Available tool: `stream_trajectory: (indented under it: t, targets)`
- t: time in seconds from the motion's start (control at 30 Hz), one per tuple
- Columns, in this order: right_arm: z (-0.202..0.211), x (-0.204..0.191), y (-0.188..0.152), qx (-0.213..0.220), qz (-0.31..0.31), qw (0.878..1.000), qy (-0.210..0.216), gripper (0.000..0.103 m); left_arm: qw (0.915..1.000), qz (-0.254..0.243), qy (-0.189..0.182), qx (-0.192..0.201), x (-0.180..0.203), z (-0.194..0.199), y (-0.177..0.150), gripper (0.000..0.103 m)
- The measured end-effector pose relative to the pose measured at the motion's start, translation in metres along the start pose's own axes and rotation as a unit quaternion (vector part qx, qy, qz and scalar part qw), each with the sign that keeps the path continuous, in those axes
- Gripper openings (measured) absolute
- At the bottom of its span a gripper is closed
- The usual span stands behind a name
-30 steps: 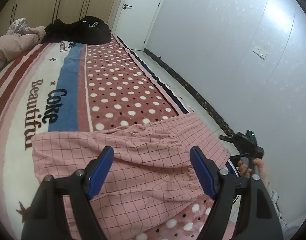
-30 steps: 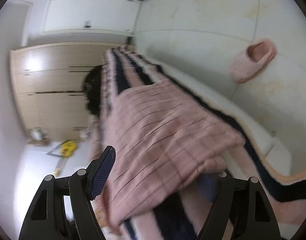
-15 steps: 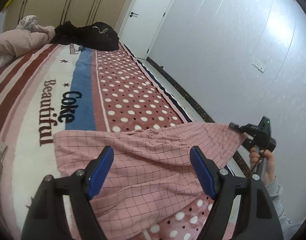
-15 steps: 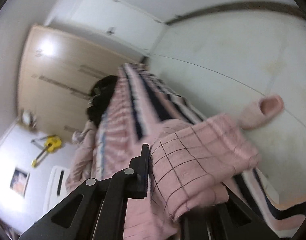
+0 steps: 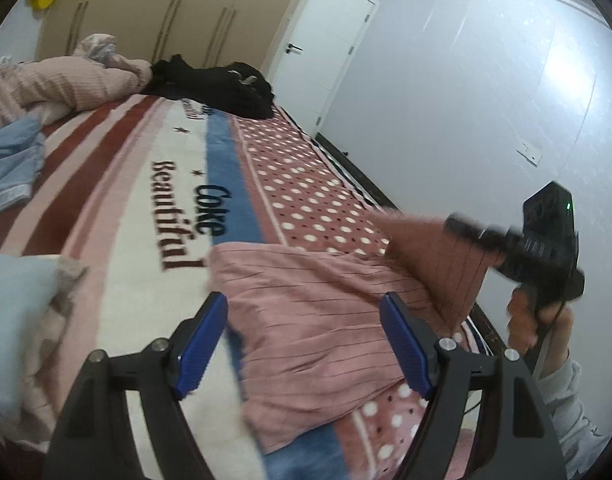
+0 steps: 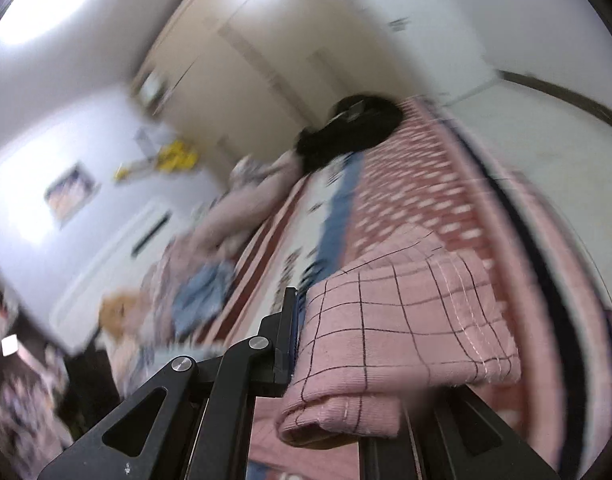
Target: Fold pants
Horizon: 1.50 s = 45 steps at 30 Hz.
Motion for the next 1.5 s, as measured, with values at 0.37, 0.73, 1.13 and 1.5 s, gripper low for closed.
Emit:
stream_trajectory:
  t: [0.37, 0.73, 1.13, 1.5]
  targets:
    - [-0.114, -0.055, -0.129, -0.177, 0.153, 0.972, 0.003, 0.009, 0.9998, 0.017, 0.005, -0.011, -0.044, 0.009, -0.014, 0.075]
    - [-0.068, -0.059, -0.132, -0.157, 0.140, 0.977, 0.031, 0.038, 0.9993, -0.018, -0.019, -0.028, -0.004, -0.006, -0.016, 0.076]
    - [0.024, 0.010, -0.109, -0.079, 0.133, 0.982, -0.104, 0.047, 0.9885, -0.124, -0.009, -0.086, 0.096, -0.085, -0.040, 0.084]
    - [0.031, 0.035, -0.113, -0.057, 0.094, 0.991, -0.076, 0.047, 0.9658, -0.179, 0.141, -0.124, 0.075, -0.145, -0.057, 0.027]
Point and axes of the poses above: each gripper's, at about its wrist camera, not at the fingertips, and z roughly against the way its jaws point, x to its right, y to its top, the point moved 8 cm from there along -z, roughly the way its jaws point, and after that the axes turned 10 degrees about z, right-handed, at the moved point
